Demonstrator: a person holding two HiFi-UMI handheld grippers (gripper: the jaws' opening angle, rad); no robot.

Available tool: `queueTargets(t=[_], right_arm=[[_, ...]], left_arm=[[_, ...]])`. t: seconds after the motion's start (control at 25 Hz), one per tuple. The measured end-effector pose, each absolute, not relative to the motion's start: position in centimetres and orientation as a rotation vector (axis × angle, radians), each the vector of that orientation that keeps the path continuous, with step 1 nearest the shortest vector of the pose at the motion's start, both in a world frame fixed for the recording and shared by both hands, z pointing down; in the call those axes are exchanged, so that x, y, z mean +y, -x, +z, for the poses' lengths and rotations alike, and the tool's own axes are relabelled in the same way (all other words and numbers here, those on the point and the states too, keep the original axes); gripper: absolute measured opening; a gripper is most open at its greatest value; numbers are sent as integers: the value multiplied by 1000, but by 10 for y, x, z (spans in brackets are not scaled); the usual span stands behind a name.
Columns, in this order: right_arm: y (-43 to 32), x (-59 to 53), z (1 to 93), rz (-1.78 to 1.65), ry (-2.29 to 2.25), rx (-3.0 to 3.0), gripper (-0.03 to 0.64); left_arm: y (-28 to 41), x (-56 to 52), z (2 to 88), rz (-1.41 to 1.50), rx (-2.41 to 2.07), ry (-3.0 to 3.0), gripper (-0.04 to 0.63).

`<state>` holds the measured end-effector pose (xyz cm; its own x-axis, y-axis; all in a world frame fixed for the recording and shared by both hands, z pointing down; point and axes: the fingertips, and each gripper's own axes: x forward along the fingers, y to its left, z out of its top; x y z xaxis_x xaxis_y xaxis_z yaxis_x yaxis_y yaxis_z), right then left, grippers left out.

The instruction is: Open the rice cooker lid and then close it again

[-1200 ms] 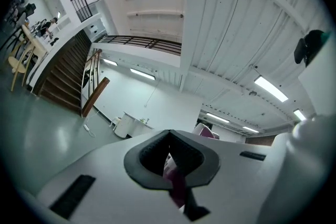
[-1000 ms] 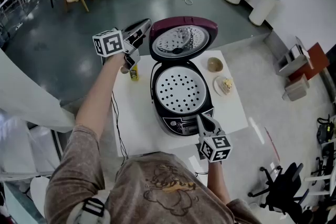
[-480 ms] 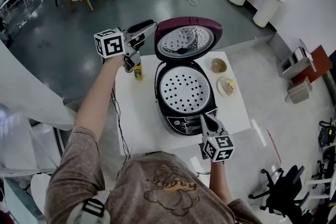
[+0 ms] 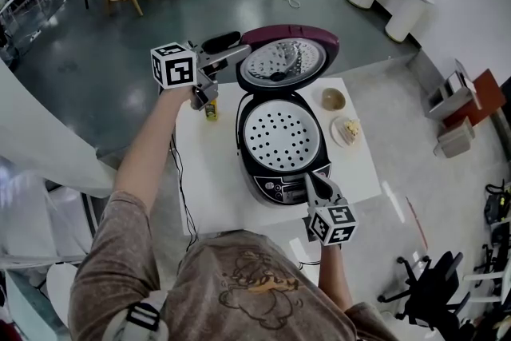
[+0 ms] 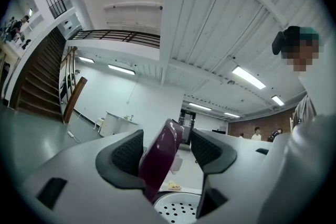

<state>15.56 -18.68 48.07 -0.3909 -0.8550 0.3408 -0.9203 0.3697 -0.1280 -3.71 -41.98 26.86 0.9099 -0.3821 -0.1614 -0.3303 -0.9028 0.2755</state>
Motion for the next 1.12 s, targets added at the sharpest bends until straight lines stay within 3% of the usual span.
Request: queueTargets(t=[1.12], right_arm=[[-155,-186,479,408,-1590,-2412,2]], left_arm=[[16,-377,267,-279,-432,-2876,284]])
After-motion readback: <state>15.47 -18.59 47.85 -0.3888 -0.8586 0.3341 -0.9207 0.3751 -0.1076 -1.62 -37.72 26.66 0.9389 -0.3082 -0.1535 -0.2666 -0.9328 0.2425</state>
